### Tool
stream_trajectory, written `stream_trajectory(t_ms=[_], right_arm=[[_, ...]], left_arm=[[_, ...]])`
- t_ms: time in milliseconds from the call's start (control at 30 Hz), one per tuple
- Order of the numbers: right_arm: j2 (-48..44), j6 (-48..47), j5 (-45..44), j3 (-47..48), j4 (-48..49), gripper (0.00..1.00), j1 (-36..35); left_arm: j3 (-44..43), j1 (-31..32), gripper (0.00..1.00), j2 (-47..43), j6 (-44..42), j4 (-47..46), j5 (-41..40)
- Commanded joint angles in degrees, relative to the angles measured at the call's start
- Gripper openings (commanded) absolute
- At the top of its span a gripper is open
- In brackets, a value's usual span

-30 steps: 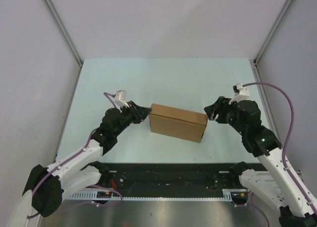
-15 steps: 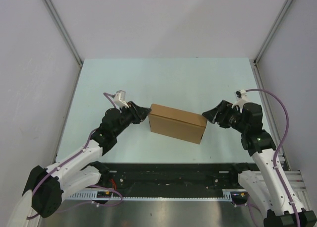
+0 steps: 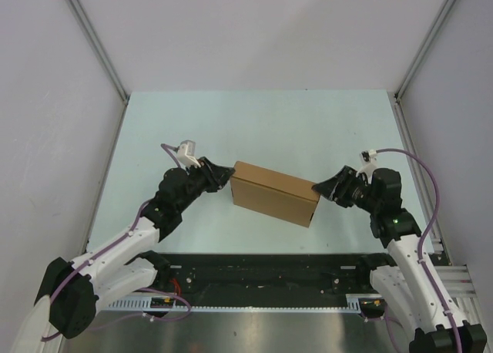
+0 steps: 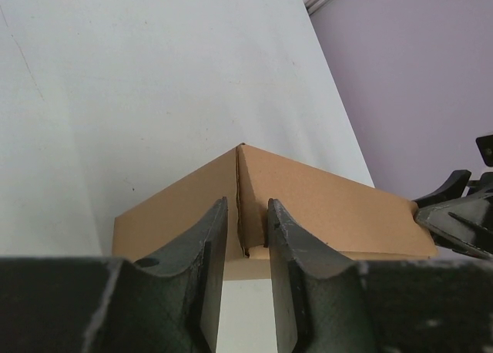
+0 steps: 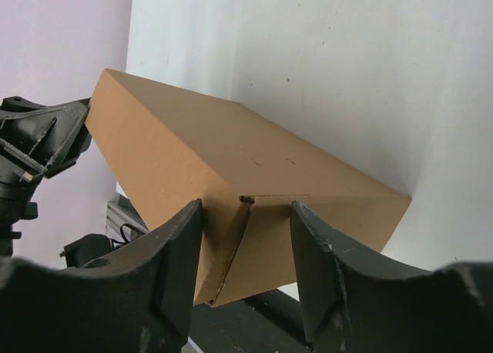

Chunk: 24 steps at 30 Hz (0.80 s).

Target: Fold the paper box

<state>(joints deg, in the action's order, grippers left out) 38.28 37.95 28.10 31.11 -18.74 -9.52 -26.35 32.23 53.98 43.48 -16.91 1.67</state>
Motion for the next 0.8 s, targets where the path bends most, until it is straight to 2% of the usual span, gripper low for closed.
stream_trajectory(t_ms=[0, 100, 133, 333, 400, 433, 533, 600, 767], right_arm=[[-0.5, 0.5, 0.4, -2.6, 1.2, 0.49, 0.1], [-0.8, 0.8, 0.5, -4.5, 1.5, 0.39, 0.2], [-1.3, 1.0, 0.6, -5.0, 1.6, 0.33, 0.2], [-3.1, 0.6, -0.2, -8.5, 0.6, 0.18, 0.2], [-3.8, 0.3, -0.6, -9.0, 0.1, 0.16, 0.1], [-4.2, 0.1, -0.7, -9.2, -0.1, 0.15, 0.1], [-4.9, -0.2, -0.9, -9.2, -0.8, 0.18, 0.2], [-5.1, -0.6, -1.1, -9.1, -0.9, 0.19, 0.2], [-5.1, -1.3, -1.1, -9.1, -1.6, 0.2, 0.2]], left_arm=[[1.1, -0.2, 0.32, 1.7, -3.1, 10.1, -2.7], [1.5, -0.2, 0.32, 1.6, -3.1, 10.0, -2.6], [1.5, -0.2, 0.32, 1.7, -3.0, 10.0, -2.6], [1.7, -0.2, 0.33, 1.3, -2.5, 9.9, -2.6], [1.7, -0.2, 0.37, 1.1, -1.9, 9.6, -2.6], [1.7, -0.3, 0.46, 0.7, -1.8, 9.5, -2.6], [0.9, -0.6, 0.64, 0.0, -1.4, 8.9, -0.6], [0.1, -1.4, 0.69, -0.1, -1.0, 8.5, 1.3], [-1.0, -4.2, 0.73, -0.4, 0.2, 7.3, 6.1]])
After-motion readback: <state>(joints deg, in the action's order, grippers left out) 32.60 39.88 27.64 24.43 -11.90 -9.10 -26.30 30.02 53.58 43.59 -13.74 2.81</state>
